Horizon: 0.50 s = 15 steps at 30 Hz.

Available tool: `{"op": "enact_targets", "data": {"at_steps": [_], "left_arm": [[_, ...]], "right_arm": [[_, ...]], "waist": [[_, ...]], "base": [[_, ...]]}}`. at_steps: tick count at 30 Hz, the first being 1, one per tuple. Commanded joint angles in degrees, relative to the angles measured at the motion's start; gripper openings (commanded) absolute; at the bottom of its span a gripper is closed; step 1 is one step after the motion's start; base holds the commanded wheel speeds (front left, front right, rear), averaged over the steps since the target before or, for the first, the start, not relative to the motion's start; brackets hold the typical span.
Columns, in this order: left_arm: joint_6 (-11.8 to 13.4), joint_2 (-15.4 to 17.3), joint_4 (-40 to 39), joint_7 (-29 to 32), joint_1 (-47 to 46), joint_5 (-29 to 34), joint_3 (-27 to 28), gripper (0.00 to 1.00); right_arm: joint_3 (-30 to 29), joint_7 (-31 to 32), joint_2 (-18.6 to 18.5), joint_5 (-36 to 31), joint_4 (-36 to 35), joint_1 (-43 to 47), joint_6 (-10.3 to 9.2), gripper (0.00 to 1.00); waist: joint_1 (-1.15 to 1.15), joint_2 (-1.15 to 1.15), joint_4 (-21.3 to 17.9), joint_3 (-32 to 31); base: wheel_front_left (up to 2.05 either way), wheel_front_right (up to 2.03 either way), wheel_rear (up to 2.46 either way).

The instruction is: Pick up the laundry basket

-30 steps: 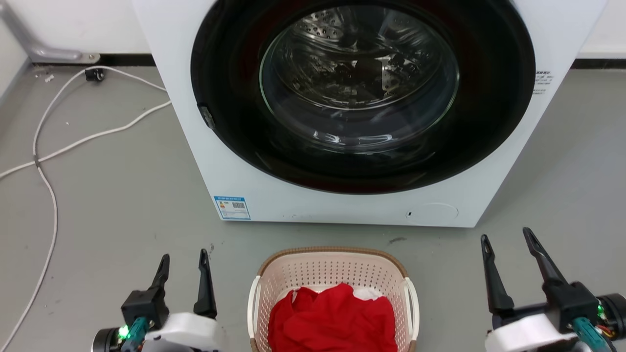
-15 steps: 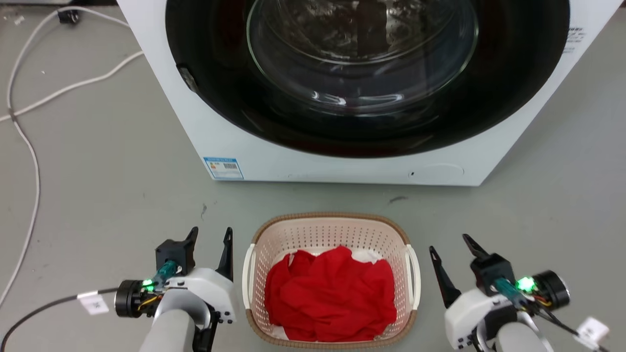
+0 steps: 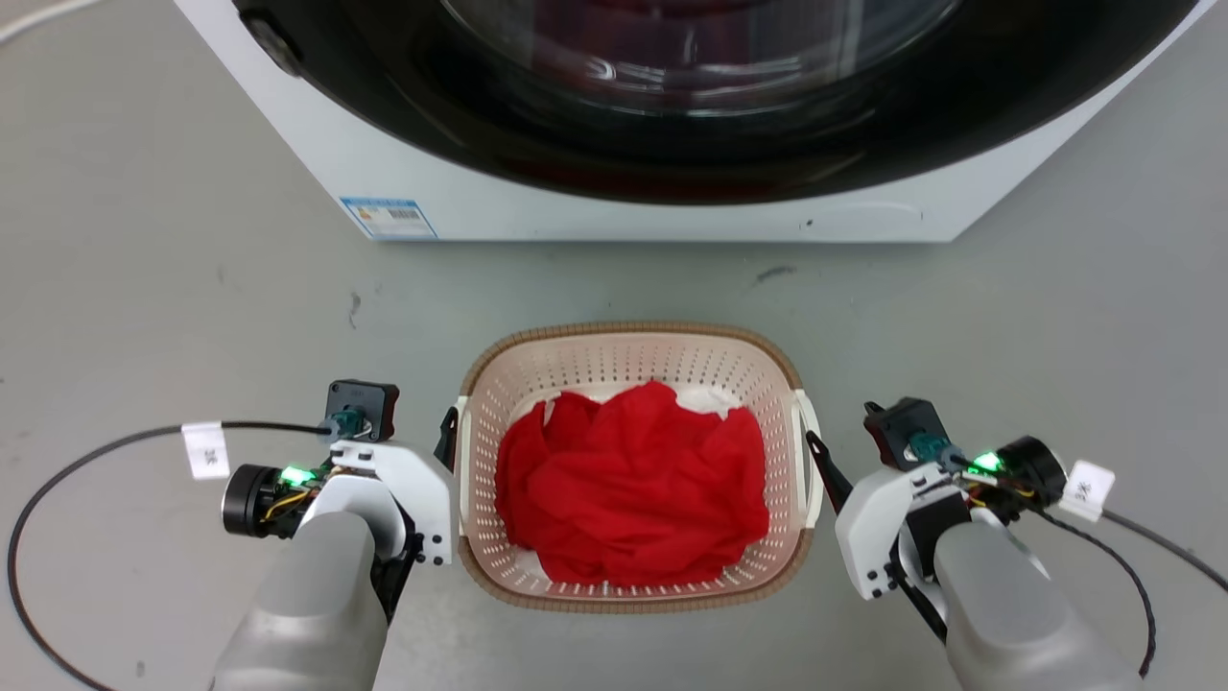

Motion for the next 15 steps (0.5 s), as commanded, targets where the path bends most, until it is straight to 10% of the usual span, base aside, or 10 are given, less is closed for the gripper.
{"op": "enact_targets", "data": {"at_steps": [1, 15], "left_arm": [[-0.24, -0.03, 0.9, 0.33, -1.14, 0.03, -0.3, 1.0], [-0.73, 0.01, 6.91, 6.26, -7.68, -1.66, -2.81, 1.0]], "right_arm": [[0.69, 0.26, 0.02, 0.76, 1.09, -1.69, -0.06, 1.0], [10.19, 3.75, 0.01, 9.99, 9.78, -11.06, -0.06, 1.0]], "waist": [[-0.01, 0.0, -0.48, 2.24], [-0.01, 0.0, -0.79, 10.25]], "base": [[0.0, 0.0, 0.0], [0.0, 0.0, 0.0]]}}
